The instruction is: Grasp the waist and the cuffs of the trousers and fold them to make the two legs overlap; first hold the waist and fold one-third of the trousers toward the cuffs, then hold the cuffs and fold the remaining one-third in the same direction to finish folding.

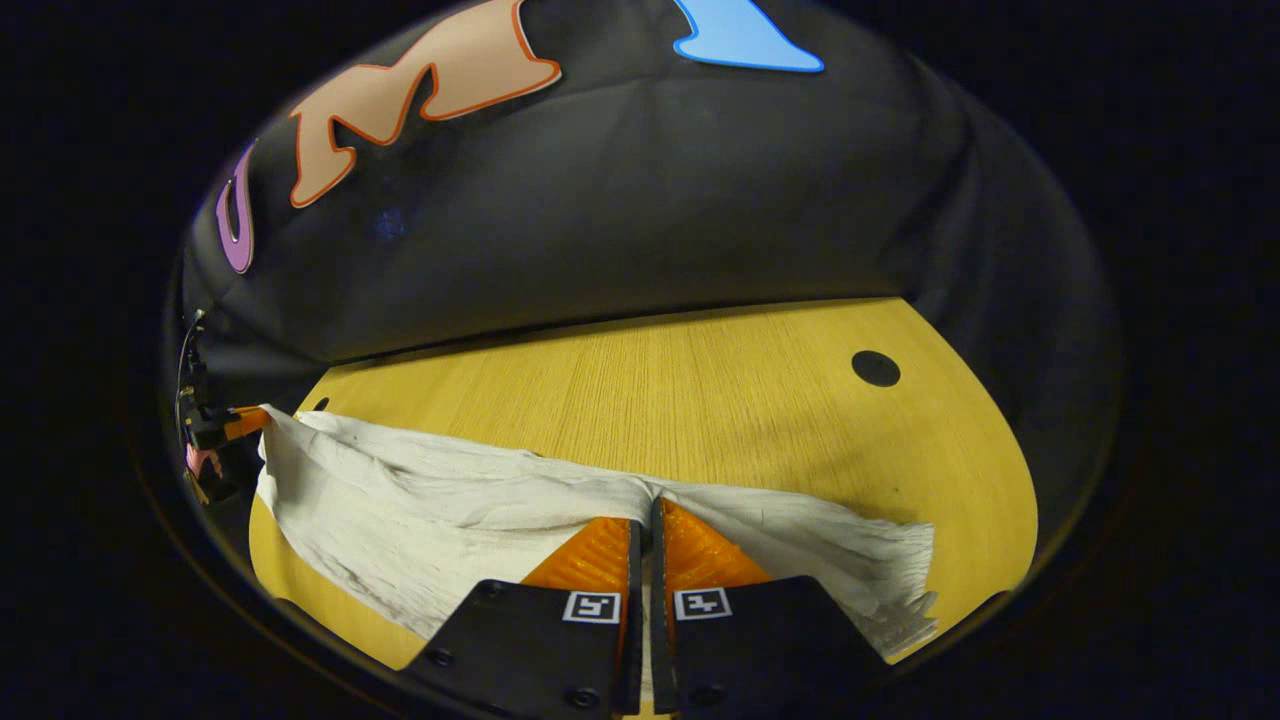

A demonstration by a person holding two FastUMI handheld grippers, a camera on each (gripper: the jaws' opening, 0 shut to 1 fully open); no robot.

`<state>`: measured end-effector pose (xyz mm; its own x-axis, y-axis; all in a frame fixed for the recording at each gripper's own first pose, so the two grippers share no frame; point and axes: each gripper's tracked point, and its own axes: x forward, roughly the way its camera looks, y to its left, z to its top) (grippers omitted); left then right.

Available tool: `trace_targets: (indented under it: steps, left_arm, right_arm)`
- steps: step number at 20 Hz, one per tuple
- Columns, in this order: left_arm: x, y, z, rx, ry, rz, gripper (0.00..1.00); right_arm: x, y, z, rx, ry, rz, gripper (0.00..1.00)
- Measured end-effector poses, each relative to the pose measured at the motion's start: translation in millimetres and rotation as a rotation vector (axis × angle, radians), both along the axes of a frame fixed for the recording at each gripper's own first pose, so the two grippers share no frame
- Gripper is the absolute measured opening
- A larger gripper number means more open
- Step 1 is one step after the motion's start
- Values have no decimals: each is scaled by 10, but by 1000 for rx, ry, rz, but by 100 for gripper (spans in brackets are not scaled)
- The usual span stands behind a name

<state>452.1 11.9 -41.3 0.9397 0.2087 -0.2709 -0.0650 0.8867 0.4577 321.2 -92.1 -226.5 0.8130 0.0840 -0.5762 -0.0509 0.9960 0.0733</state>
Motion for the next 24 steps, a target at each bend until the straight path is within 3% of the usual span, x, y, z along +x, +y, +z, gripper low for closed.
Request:
trace_targets:
  steps: [5,6,7,8,10,13,15,16,18,20,21,24]
  left_arm:
    - [173,41,0,7,-65,36,0]
    - [155,39,2,1,-69,41,0]
    - [151,27,11,-19,-65,37,1]
    - [188,15,-45,-43,-62,34,5]
    - [123,-98,-16,-86,-76,28,41]
    - [-82,-259,198,-192,-125,-17,97]
    - [-286,-423,352,-297,-164,-61,96]
    - [-379,-455,414,-330,-176,-69,97]
    - [-559,-502,570,-376,-210,-85,96]
    - [-691,-496,705,-388,-234,-96,96]
    - [-717,-483,704,-383,-238,-101,95]
    - [-814,-494,713,-361,-242,-112,96]
  right_arm:
    - [66,-27,-197,51,23,0,13]
    - [69,-11,-149,61,11,11,13]
    - [43,-26,-72,72,-3,25,5]
    - [20,11,-4,79,-11,36,50]
    - [-36,-33,96,61,-30,34,100]
    - [-233,-202,426,67,-74,9,96]
    - [-413,-363,630,98,-95,-27,96]
    - [-511,-470,699,107,-104,-50,91]
    - [-736,-733,774,102,-110,-98,96]
    - [-954,-999,707,99,-95,-159,91]
    - [-1074,-1098,651,116,-82,-188,96]
    - [-1326,-1334,386,166,-38,-271,96]
